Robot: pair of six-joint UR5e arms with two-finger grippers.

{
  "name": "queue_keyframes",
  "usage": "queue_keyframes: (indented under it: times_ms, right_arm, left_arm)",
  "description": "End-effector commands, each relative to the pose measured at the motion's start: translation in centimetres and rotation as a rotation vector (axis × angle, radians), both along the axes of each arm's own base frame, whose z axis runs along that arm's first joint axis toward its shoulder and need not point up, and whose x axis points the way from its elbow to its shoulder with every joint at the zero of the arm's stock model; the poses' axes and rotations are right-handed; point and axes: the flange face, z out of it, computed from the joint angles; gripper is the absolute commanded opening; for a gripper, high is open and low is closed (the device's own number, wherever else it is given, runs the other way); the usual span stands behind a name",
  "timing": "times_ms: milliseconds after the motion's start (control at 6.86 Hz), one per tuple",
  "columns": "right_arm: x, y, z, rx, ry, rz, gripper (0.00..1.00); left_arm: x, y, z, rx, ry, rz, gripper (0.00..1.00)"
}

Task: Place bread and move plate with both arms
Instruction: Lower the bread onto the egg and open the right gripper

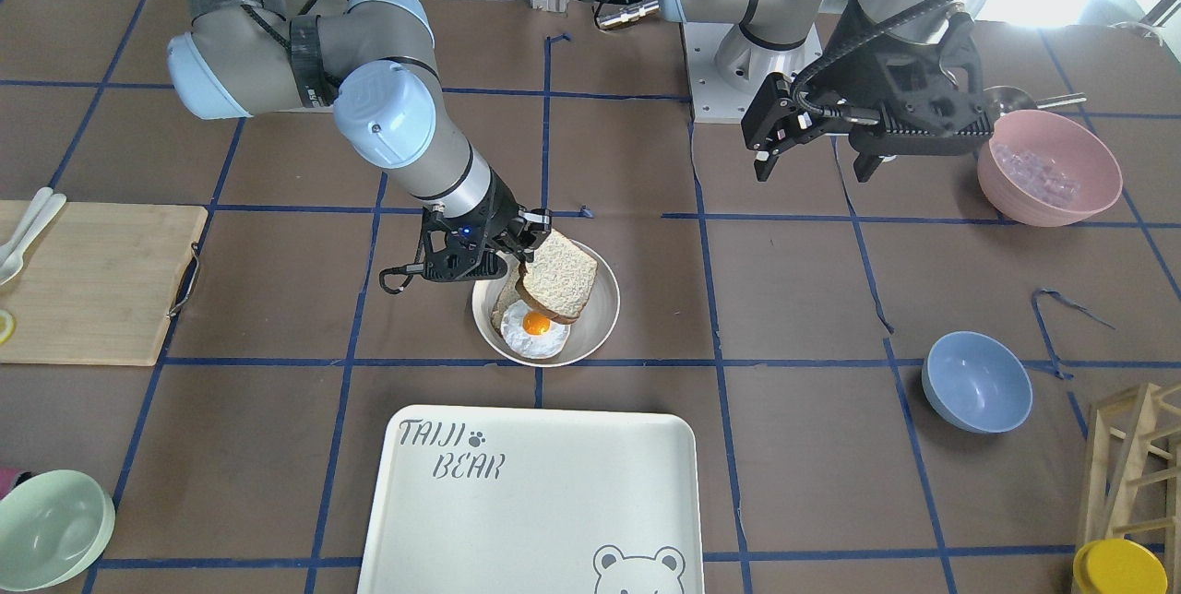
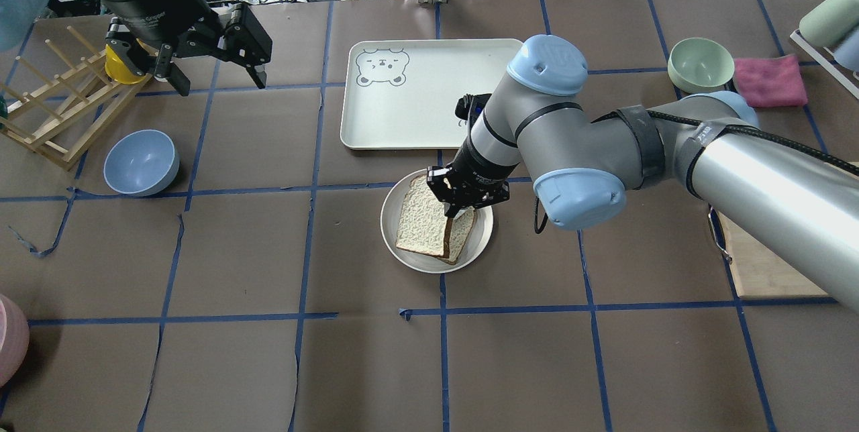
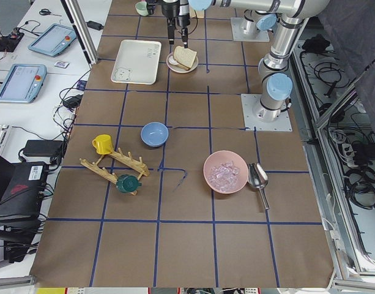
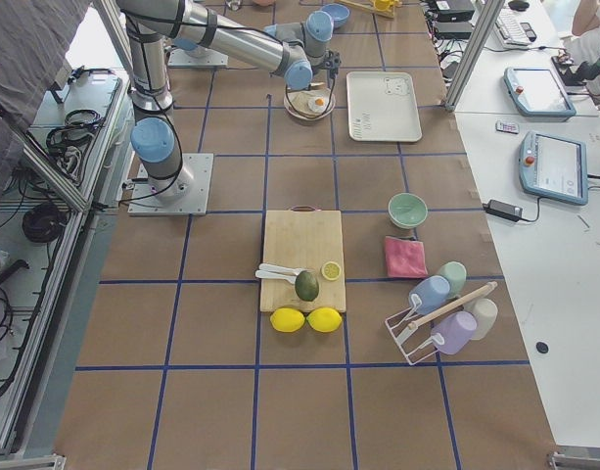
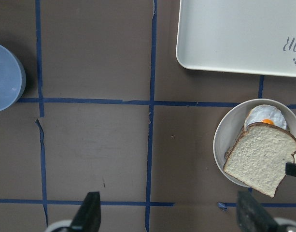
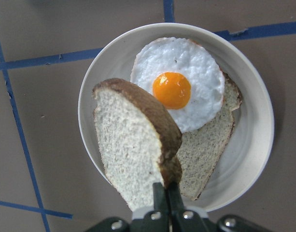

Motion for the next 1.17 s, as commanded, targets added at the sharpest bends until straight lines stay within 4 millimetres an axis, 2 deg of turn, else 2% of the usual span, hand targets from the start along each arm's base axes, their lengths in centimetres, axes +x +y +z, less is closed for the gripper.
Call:
queue_keyframes:
  times_ms: [0, 292, 729, 875, 1021]
  right_arm:
    - [-0.2, -0.5, -0.4, 0.002, -0.006, -0.006, 0.0]
    - [-0.2, -0.5, -1.4, -0.015, -0.009, 0.021, 0.0]
    - [-0.5, -0.6, -1.7, -0.017, 0.009, 0.02, 0.0]
    - [-0.5, -0.6, -2.1, -0.008, 0.013, 0.017, 0.02]
    - [-0.5, -0.6, -2.3, -0.002, 0.016, 0.01, 0.16]
  left_arm:
    - [0.0, 0.0, 0.0, 0.001, -0.001, 0.0, 1.0]
    - [0.0, 0.0, -0.1, 0.002, -0.002, 0.0, 1.0]
    - [0.0, 0.0, -0.1, 0.002, -0.004, 0.0, 1.0]
    - [0.0, 0.0, -0.1, 0.002, -0.002, 0.0, 1.0]
    - [0.0, 0.0, 0.0, 0.0, -0.002, -0.006, 1.0]
